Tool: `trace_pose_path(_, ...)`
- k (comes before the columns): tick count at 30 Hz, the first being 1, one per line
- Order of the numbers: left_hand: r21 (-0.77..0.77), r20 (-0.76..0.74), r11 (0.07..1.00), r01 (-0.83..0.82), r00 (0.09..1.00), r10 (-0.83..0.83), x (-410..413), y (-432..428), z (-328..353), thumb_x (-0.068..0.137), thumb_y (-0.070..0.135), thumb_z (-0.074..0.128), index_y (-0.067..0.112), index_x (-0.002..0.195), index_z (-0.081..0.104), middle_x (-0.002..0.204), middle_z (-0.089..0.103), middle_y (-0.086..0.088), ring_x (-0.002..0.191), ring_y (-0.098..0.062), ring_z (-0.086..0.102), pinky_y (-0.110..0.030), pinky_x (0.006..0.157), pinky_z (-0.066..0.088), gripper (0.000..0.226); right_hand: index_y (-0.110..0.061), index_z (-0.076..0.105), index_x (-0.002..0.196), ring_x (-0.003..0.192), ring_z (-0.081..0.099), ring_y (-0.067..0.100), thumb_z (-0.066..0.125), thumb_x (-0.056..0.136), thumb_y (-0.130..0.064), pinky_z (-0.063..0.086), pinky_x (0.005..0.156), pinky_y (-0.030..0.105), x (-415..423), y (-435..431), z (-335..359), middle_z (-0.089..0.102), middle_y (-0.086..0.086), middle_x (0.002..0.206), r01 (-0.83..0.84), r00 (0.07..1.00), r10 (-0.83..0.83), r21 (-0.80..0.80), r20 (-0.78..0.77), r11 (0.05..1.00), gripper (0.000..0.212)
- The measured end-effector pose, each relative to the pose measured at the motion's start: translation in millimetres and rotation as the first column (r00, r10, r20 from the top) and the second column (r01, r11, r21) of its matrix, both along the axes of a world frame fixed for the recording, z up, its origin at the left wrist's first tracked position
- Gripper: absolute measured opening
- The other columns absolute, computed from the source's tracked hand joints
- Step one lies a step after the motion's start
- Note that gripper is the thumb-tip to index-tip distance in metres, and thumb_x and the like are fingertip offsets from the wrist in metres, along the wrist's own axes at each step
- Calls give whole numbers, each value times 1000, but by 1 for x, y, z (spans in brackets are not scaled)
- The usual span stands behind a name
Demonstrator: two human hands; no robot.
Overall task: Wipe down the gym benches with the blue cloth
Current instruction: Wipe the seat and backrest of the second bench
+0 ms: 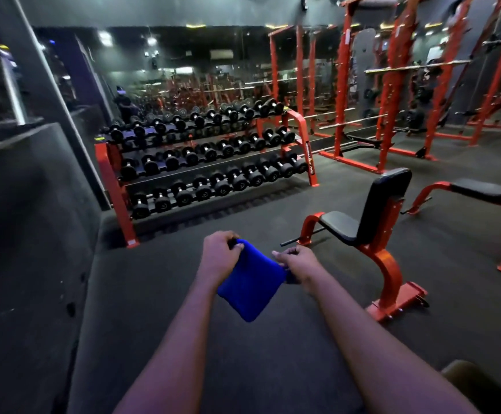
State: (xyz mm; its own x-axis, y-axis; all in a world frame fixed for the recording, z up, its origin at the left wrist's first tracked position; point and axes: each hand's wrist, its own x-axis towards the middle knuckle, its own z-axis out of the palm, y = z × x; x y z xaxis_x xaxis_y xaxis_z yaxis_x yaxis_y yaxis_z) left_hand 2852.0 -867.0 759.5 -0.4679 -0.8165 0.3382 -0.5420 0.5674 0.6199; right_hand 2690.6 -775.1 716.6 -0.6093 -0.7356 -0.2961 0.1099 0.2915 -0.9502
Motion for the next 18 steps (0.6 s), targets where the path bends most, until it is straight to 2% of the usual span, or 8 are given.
trace_pose_path(2,20,9,996,-83,996,83,-12,-42,-1,87,13,67,9,96,75,93,72,-4,88,-18,65,-23,79,47,12,-5,54,98,61,60,24,64,95,-39,50,52,31,-9,-46,6,59,15,84,-117,990,100,177,99,977,35)
trace_pose_path(4,40,37,990,-137,990,136,-23,-81,0,87,14,67,10,93,75,89,72,-5,86,-20,66,-24,77,49,10,-6,53,96,66,64,26,47,99,-52,50,62,32,-17,-90,11,61,15,90,-285,956,240,346,169,894,46)
trace_pose_path(5,42,44,987,-156,987,155,-29,-102,0,86,14,67,11,92,75,88,72,-6,86,-21,66,-25,78,50,11,-8,53,94,69,66,25,43,100,-53,48,66,31,-22,-113,11,63,14,92,-343,938,295,370,182,864,46)
trace_pose_path(7,41,41,983,-178,983,176,-35,-137,1,86,14,65,12,92,75,89,72,-6,85,-20,65,-26,80,51,12,-14,56,94,72,66,21,48,99,-47,42,67,29,-26,-152,11,65,7,90,-356,934,328,310,140,882,34)
trace_pose_path(10,50,49,978,-204,978,202,-40,-190,0,88,12,61,14,94,74,91,71,-5,86,-20,64,-27,81,51,15,-18,59,94,83,57,17,65,94,-26,39,65,27,-34,-214,0,64,4,94,-229,972,235,151,-20,962,9)
trace_pose_path(12,55,12,976,-209,978,209,-43,-227,-3,86,7,58,15,97,72,88,71,-3,82,-19,64,-26,79,51,20,-18,59,91,85,56,18,69,90,-15,40,63,26,-40,-250,-1,64,7,93,-188,982,188,43,-5,981,11)
trace_pose_path(15,58,-39,980,-190,981,192,-49,-290,-15,81,-3,54,20,94,68,77,68,-3,68,-18,60,-25,68,48,29,-20,63,99,80,57,20,67,89,-3,46,66,30,-58,-306,0,66,11,90,-171,984,174,-84,29,982,20)
trace_pose_path(18,72,-28,986,-149,988,151,-59,-357,-24,77,-4,52,20,82,69,71,67,-4,64,-17,57,-23,61,43,30,-20,70,101,74,56,14,67,88,-3,43,64,25,-75,-363,2,66,4,80,-256,965,251,-78,-69,963,22)
